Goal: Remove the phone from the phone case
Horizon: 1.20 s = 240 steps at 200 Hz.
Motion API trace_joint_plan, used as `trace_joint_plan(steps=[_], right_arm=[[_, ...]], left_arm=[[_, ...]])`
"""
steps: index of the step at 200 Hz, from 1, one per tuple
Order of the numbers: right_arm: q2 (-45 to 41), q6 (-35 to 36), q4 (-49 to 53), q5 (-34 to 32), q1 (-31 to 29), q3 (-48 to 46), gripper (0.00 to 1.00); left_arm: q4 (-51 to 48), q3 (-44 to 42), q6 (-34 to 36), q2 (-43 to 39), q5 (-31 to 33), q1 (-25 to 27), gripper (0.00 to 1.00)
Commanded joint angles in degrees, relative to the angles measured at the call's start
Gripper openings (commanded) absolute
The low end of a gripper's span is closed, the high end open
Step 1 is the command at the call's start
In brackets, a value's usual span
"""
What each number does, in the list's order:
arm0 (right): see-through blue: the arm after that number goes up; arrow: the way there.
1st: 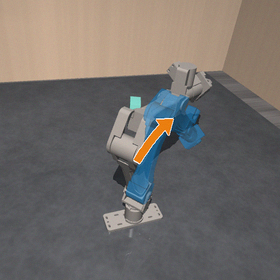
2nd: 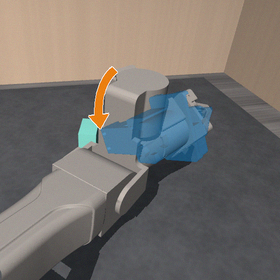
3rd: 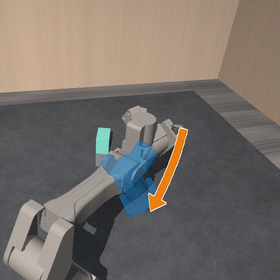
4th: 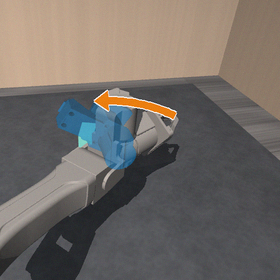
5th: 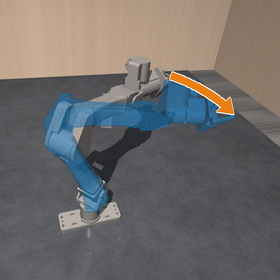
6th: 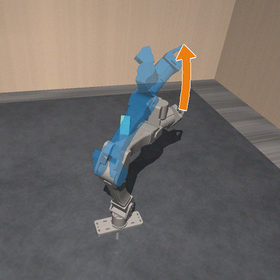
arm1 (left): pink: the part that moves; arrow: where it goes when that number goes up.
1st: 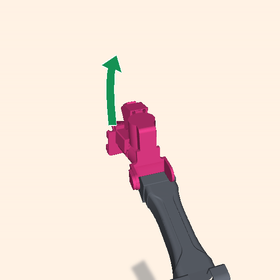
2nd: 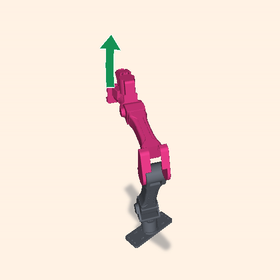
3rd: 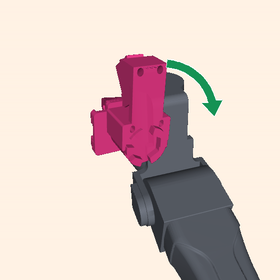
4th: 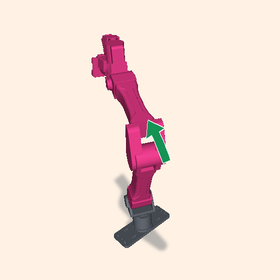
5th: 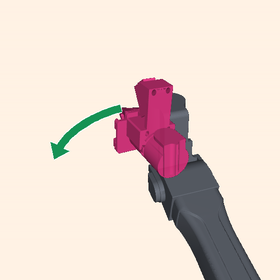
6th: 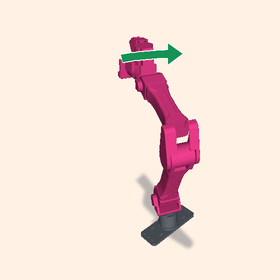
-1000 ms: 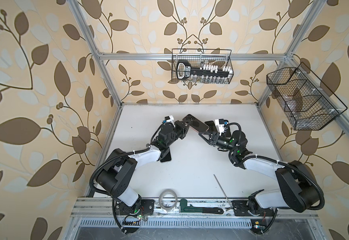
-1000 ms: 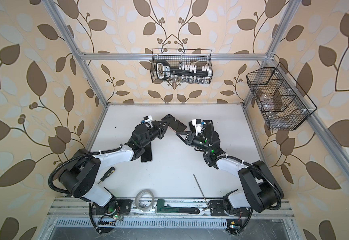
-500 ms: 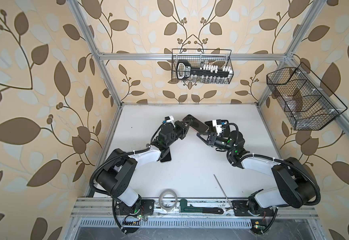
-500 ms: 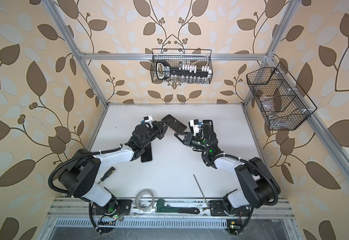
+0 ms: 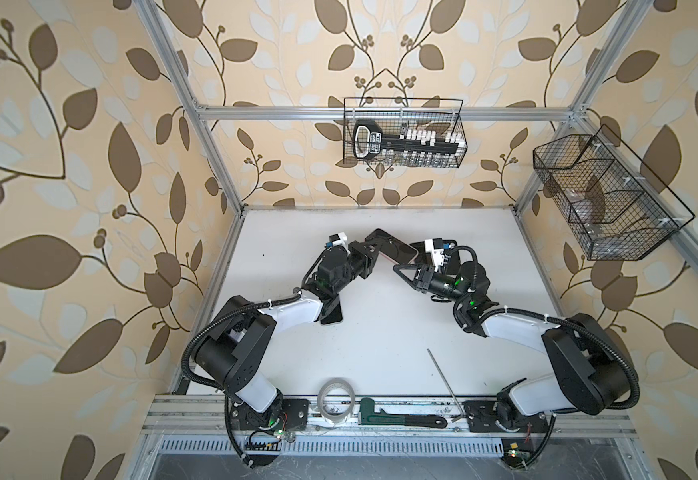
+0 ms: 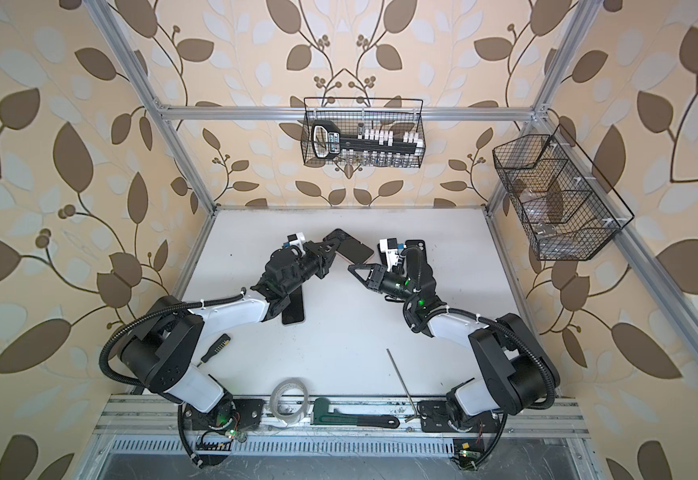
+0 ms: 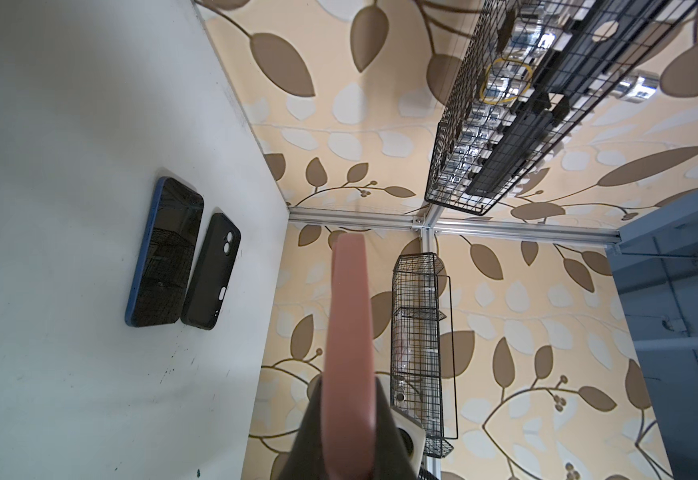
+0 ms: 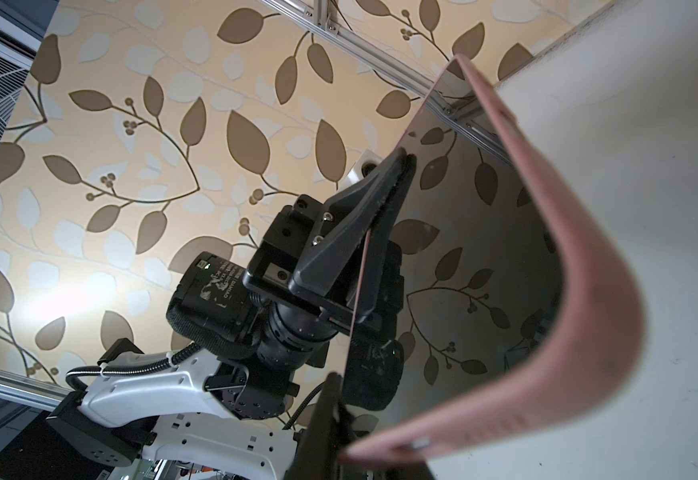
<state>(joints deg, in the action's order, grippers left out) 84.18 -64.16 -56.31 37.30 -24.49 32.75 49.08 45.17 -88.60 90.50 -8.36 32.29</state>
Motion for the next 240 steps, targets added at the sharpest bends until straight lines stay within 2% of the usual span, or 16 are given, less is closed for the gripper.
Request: trace_joint_plan(steps=[1,52,115,164,182,196,215,240], right_arm=[[0.7,7.3,-0.5,-1.9,-0.5,-0.9,0.08],[0.2,22.5,1.3,-5.4,-2.3,-4.2,0.07],[3.5,21.1,-3.4,-5.2,-2.0,-5.5,0.08],[1.1,20.9,-1.2,-2.5,-1.0,-5.3,0.15],[-1.4,23.1,3.7,-1.1,-0.5,-4.5,0.2],[-3.8,25.3,8.3,-0.4,-0.1,-4.0,0.32],[-7.3,29.7,16.2,0.5,0.6,-2.8,0.53],[-10.6,36.4,27.5,3.5,2.6,0.2,0.72]], left_arm=[[5.1,0.5,-3.4,-1.7,0.3,0.7,0.0],[1.7,1.9,-4.3,-4.6,0.7,0.8,0.0],[2.5,2.6,-6.1,-5.7,-0.5,0.8,0.0],[0.4,2.1,-1.8,-6.8,-1.0,0.7,0.0],[-1.3,2.5,0.9,-7.2,-1.6,0.2,0.0],[-2.7,3.5,3.9,-7.1,-3.4,-0.8,0.0],[-5.6,5.3,7.5,-6.9,-7.1,-2.9,0.0],[-9.1,8.5,12.0,-6.4,-14.0,-5.9,0.0]])
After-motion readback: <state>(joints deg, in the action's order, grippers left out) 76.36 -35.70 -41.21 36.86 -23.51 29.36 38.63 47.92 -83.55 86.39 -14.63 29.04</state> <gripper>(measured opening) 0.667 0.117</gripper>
